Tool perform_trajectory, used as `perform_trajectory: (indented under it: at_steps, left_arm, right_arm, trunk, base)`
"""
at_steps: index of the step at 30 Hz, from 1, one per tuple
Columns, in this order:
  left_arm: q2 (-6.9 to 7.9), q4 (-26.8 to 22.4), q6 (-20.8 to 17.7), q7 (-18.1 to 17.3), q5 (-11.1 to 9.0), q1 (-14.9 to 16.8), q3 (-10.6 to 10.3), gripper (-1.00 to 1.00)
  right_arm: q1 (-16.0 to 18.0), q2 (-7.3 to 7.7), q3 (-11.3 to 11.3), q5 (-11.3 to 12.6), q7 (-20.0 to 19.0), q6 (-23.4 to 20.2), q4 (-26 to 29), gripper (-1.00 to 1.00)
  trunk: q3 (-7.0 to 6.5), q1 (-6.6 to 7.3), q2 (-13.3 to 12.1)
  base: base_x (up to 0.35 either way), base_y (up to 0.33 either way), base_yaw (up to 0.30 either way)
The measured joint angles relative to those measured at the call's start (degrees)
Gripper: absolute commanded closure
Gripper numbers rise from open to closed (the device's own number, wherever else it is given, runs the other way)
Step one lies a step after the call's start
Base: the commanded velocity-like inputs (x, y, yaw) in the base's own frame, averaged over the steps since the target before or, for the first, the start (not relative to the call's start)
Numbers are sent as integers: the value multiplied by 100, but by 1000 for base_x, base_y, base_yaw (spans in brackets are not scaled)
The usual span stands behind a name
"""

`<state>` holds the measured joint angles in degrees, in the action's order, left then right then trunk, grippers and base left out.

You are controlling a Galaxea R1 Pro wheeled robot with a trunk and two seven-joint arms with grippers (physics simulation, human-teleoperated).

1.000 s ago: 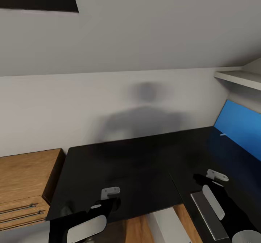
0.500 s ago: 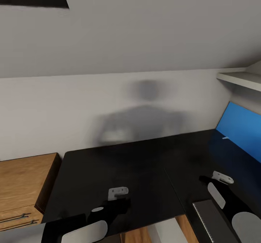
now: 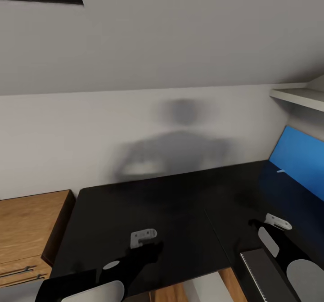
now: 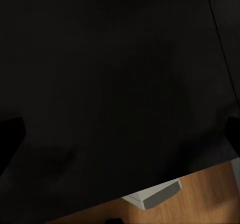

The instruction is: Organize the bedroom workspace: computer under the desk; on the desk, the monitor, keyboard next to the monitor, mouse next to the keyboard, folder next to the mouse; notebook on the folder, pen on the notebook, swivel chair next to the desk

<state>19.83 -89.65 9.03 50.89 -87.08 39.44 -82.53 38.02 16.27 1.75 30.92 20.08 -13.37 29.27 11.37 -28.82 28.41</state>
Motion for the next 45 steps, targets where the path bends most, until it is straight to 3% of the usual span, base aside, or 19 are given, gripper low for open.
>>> perform_trajectory:
  at_steps: [33, 45]
  left_arm:
    - [-7, 42, 14, 205, 3, 1, -30, -100]
    - [-24, 312, 26, 192, -18, 1, -61, -100]
  right_arm:
    - [1, 12, -1, 0, -12, 103, -13, -100]
    - [1, 19, -10, -3, -4, 59, -26, -100]
  trunk:
    - [595, -726, 1327]
    - [596, -727, 1329]
  base:
    - [0, 0, 0]
    - [-4, 0, 0]
